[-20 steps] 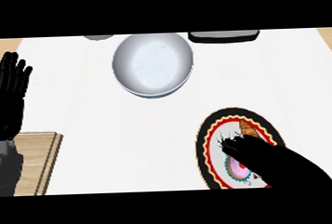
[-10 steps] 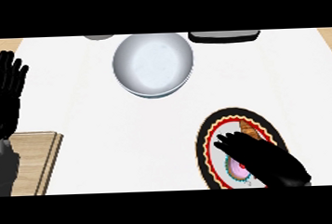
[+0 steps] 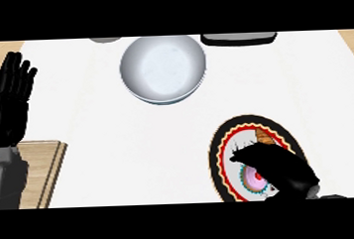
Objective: Pick the cupcake from the plate and place it in the bowl
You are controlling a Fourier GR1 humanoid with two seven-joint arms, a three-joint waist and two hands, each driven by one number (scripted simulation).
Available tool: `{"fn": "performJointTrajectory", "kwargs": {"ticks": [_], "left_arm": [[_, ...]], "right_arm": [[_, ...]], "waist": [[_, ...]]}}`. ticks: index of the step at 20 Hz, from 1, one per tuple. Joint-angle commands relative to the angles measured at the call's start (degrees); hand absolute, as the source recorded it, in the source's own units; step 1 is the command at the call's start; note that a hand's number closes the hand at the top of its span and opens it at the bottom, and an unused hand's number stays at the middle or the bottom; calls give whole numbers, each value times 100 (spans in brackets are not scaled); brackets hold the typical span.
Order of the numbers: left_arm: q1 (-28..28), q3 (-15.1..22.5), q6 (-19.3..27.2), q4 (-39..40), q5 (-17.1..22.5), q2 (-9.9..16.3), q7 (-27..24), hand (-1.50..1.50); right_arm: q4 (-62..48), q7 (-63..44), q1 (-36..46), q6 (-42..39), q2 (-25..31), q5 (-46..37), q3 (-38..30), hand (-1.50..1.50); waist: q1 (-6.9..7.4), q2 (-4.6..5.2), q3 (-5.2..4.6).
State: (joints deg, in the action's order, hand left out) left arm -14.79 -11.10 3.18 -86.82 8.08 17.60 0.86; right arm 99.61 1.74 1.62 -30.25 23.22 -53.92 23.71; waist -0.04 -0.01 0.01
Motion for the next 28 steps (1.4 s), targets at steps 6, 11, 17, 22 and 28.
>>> {"fn": "performJointTrajectory", "kwargs": {"ticks": [6,11,17,22,28], "left_arm": [[87,-396,-423,263,196,212,-304,0],[494,-174,-304,-180,10,-55,-239,0],[128,-368,-95,102,-12,96,-147,0],[304,-427,-391,97,128,218,-234,0],[288,-321,-297,-94,88,66,-125,0]], "right_arm": [[141,384,185,185,-255,-233,-224,150],[-169,869,-3,952,-355,-521,-265,150],[-511,-826,-562,978,75,-331,-2433,150],[-362,-1655,-590,985,252,-251,-3498,150],[1465,-2382,-503,267,329,45,-4011,150]], "waist": [[4,-2,-1],[15,-4,0],[-366,-21,0],[-121,-20,-5],[-61,-23,-6]]}}
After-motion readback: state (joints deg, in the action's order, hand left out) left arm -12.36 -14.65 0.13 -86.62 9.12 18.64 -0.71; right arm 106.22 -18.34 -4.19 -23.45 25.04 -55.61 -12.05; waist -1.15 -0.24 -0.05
